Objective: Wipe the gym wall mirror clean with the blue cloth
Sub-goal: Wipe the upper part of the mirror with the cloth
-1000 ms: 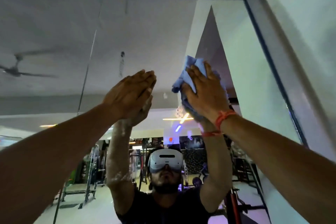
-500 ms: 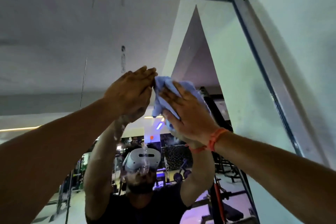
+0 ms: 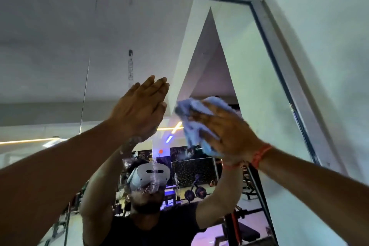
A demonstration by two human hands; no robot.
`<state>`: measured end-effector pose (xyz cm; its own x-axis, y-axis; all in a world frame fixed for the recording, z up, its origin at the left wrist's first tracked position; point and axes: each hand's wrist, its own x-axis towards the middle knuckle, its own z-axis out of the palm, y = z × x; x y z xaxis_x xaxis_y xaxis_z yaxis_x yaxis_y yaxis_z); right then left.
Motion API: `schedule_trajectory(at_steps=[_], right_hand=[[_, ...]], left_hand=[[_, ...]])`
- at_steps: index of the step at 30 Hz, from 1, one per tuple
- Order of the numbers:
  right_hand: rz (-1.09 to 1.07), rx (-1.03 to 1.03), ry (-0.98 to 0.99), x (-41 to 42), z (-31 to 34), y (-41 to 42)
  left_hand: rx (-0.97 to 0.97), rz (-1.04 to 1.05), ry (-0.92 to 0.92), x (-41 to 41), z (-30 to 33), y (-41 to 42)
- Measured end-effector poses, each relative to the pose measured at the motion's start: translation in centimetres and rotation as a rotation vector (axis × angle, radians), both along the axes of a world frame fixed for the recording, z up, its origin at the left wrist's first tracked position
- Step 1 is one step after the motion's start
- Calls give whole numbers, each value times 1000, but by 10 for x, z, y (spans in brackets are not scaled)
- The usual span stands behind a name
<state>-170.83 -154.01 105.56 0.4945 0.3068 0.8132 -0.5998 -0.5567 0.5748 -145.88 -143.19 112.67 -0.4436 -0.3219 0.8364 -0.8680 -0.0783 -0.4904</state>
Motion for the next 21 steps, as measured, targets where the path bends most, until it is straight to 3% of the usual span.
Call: schedule_trajectory(at_steps=[3,5,7,10,12,16,17,21], right_hand=[[84,128,-412,-32,36,-11],[196,244,-579,-2,28,-7],[202,278,-378,36,-8,3],[99,5,136,25,-28,4],[23,-61,70,-9,0,-9],[242,195,-476,-11,20,-5],[259,224,-460,7,6,0],[78,4,109,16,-34,-1]], left_hand=[[-5,24,-1,-5,-6,0],[-11,21,2,-6,-4,1],[-18,15,-6,-7,-4,0],[-23,20,-29,-9,-5,-2],[-27,36,-22,-11,-8,-3],[-37,26,10,-15,-12,-2],[-34,20,20,-17,-12,-3],[-38,-6,29,-19,-13,-6]])
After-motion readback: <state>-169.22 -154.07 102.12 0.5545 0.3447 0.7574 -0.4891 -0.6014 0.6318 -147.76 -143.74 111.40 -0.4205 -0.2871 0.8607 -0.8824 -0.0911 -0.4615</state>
